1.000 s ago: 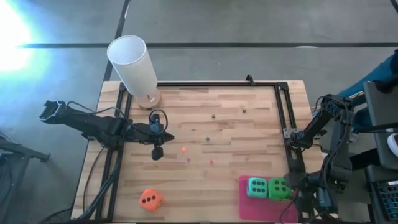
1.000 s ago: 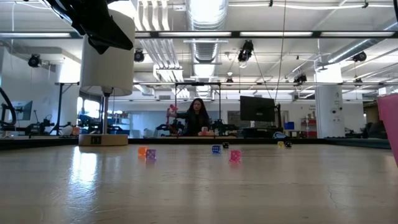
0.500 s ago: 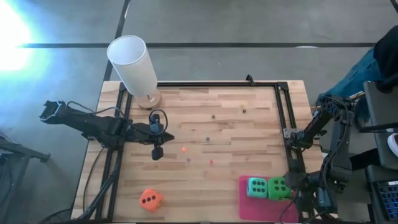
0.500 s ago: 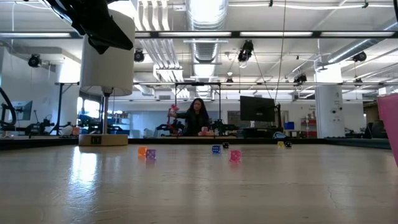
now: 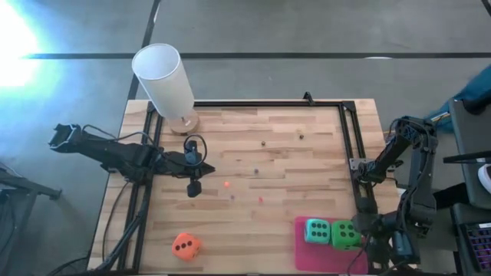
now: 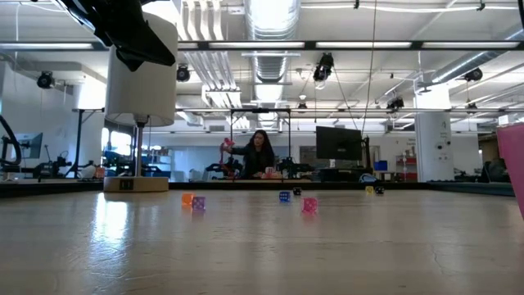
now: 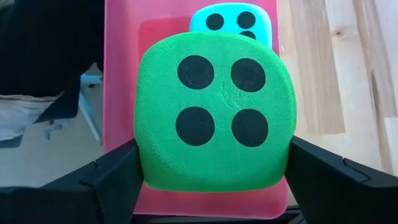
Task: Pick & Place Dice
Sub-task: Put the large green die into the bin, then put the large orange die into the bin
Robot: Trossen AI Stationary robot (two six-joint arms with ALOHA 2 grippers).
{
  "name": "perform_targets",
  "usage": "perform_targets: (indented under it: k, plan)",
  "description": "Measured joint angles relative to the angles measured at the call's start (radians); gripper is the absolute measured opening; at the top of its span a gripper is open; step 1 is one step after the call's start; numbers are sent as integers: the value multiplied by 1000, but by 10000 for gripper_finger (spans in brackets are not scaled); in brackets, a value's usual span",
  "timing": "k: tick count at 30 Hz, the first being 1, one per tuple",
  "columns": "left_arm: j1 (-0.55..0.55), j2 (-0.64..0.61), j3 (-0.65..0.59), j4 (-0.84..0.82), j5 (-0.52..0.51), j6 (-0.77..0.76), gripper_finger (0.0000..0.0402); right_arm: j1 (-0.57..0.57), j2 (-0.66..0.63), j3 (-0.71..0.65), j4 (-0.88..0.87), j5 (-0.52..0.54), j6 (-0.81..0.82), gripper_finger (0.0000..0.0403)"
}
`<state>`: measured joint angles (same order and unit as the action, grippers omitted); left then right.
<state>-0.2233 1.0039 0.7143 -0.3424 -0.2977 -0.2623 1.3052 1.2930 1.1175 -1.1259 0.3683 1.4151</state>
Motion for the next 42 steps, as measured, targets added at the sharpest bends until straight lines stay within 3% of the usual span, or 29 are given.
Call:
perform_targets:
  k: [10,27,42]
  plan:
    - [0,0,0,0,0,0,36,0,59,6,-29,0,-5,394]
    - [0,0,0,0,0,0,36,6,122,148,-168,3,-1,396]
    - [0,0,0,0,0,0,36,6,123,203,-193,79,-2,396]
